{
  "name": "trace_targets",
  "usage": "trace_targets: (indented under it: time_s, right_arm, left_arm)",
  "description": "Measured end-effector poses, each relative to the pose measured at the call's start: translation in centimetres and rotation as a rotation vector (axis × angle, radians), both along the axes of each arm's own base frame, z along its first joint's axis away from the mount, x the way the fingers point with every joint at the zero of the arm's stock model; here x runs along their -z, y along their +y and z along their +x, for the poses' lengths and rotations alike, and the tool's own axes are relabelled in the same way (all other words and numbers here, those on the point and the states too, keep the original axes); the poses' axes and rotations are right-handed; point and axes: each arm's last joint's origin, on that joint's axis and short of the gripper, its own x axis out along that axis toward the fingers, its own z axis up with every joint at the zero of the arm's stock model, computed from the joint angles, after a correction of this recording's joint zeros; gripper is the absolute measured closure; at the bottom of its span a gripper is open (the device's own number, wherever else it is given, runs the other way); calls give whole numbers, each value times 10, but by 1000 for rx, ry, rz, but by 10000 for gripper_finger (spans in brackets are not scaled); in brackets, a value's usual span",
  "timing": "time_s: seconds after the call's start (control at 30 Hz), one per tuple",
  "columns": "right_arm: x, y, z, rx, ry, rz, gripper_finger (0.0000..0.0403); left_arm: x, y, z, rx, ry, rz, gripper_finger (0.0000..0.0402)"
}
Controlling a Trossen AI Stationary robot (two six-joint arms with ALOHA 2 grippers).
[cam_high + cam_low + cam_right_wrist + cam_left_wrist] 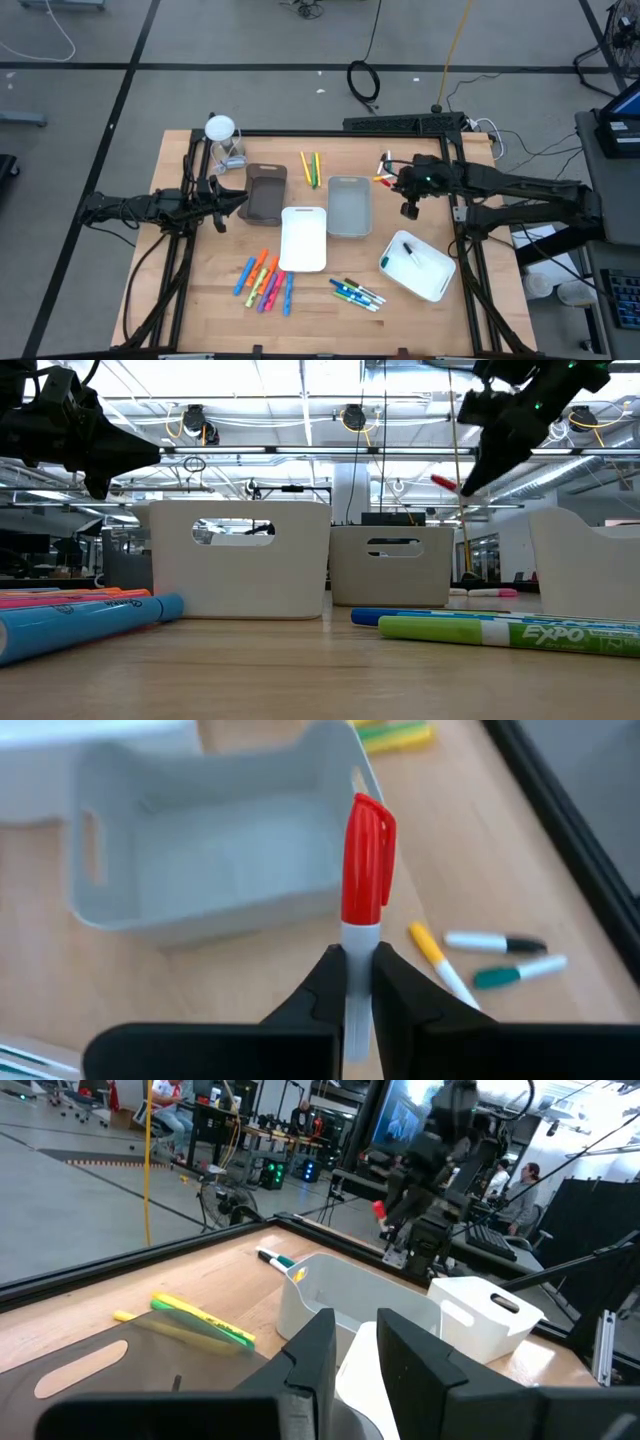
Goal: Pick & Place Markers
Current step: Put the orange mini marker into the right white bin
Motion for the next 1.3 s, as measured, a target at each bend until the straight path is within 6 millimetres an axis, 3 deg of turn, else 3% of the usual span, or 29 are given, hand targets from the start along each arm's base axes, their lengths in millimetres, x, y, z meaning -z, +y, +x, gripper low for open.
trace_targets:
  time_s: [0.2, 0.47, 0.67, 1.0, 1.17, 1.3]
  right_arm:
    - [-5, 17, 2, -146, -67, 86, 388]
    - [-7, 55, 3, -365, -74, 548, 388]
    - [-5, 84, -3, -332, 71, 848, 388]
    - [48, 107, 1, -144, 357, 790, 385]
    - [69, 107, 0, -44, 442, 797, 321]
    - [76, 104, 0, -28, 414, 680, 259]
  left_arm:
    - [0, 0, 0, 0, 0, 0, 323]
    - [0, 0, 0, 0, 0, 0, 323]
    - [0, 0, 0, 0, 0, 0, 323]
    - [0, 0, 0, 0, 0, 0, 323]
    - [0, 0, 0, 0, 0, 0, 323]
    - [0, 0, 0, 0, 0, 0, 323]
